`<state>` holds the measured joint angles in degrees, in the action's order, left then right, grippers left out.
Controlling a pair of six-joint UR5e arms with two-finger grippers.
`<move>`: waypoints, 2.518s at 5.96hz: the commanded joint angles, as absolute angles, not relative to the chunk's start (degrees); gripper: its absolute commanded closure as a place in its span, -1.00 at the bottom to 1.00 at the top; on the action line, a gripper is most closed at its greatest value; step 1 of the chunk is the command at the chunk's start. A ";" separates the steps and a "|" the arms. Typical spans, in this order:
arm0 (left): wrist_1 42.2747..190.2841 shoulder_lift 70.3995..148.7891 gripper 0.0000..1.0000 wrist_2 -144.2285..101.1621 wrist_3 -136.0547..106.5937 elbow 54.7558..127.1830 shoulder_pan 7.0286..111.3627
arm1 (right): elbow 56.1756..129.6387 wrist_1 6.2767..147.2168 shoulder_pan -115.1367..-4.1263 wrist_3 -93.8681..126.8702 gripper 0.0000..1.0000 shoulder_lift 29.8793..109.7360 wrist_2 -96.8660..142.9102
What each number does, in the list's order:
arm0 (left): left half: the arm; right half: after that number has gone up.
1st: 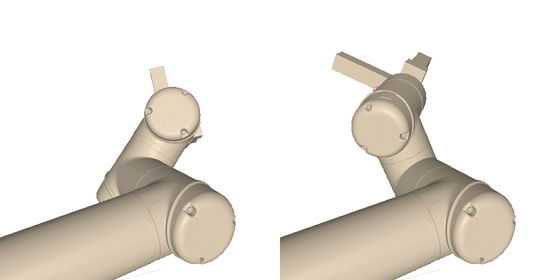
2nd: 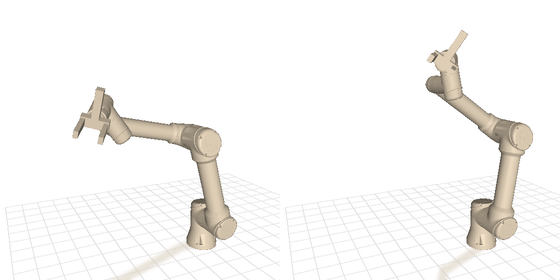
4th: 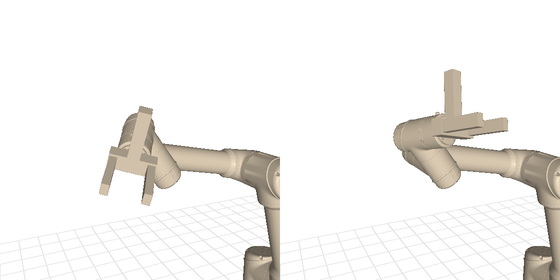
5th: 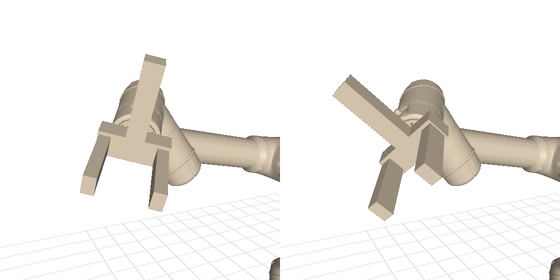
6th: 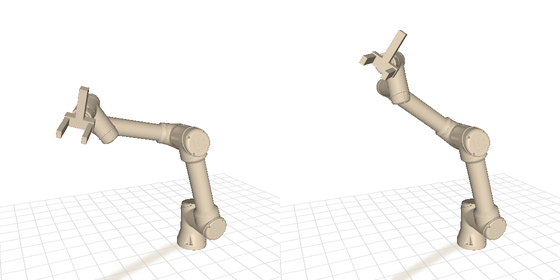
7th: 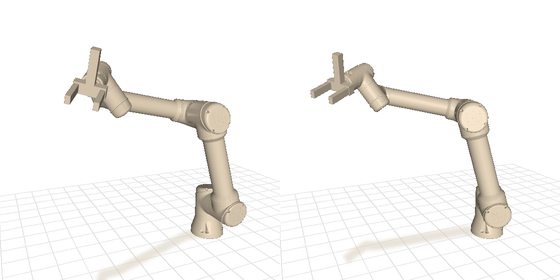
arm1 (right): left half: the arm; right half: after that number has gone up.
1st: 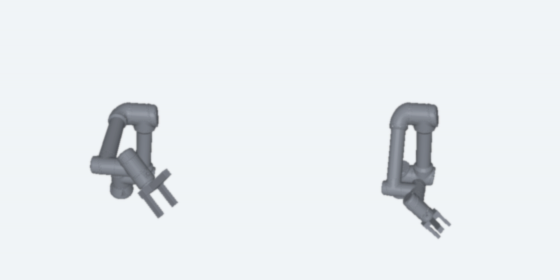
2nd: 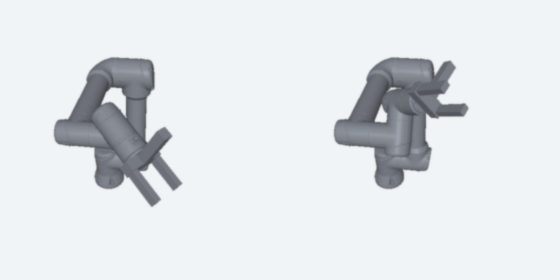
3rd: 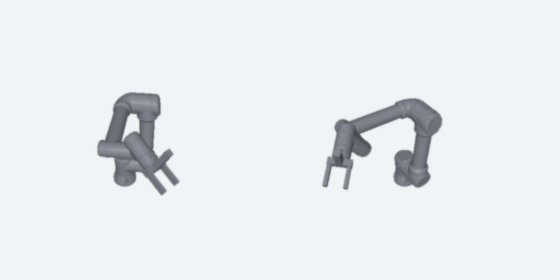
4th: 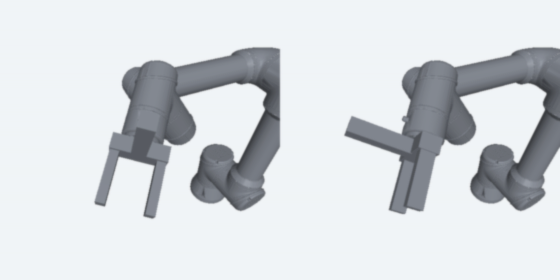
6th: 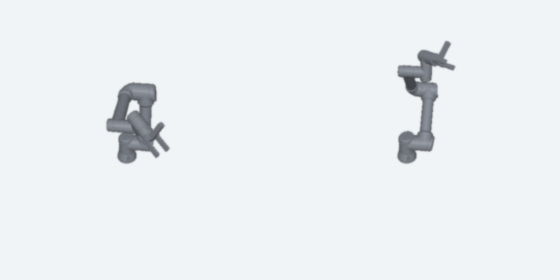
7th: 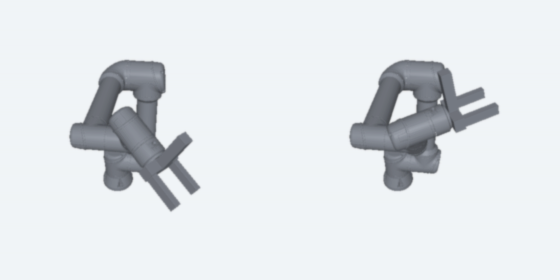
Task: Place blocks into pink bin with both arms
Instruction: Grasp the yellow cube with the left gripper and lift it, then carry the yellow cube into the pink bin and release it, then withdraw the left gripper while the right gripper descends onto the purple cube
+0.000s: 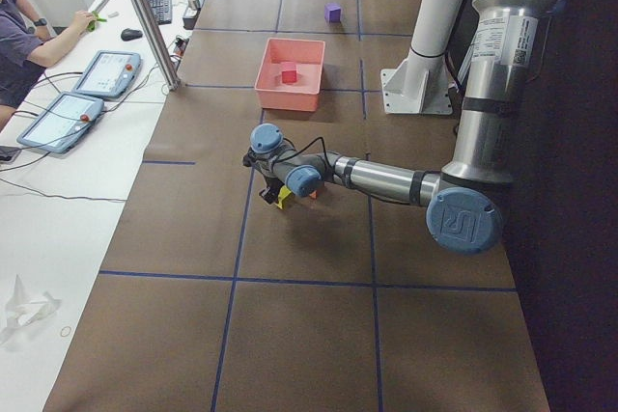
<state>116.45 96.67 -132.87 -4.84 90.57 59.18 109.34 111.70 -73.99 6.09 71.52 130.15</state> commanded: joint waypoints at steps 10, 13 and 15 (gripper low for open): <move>79.45 138.08 -1.00 -107.49 -67.94 102.64 35.59 | 114.23 101.43 -72.98 4.79 -1.00 85.69 131.40; 79.45 134.65 -1.00 -107.58 -62.85 104.24 36.21 | 115.93 71.21 -58.16 27.79 -1.00 98.82 123.88; 79.45 134.30 -1.00 -107.58 -62.84 104.33 36.21 | 115.93 65.15 -49.26 35.29 -1.00 102.30 118.41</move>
<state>79.45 134.50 -107.58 -62.92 104.29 36.18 115.92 68.65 -53.65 30.89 100.87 121.14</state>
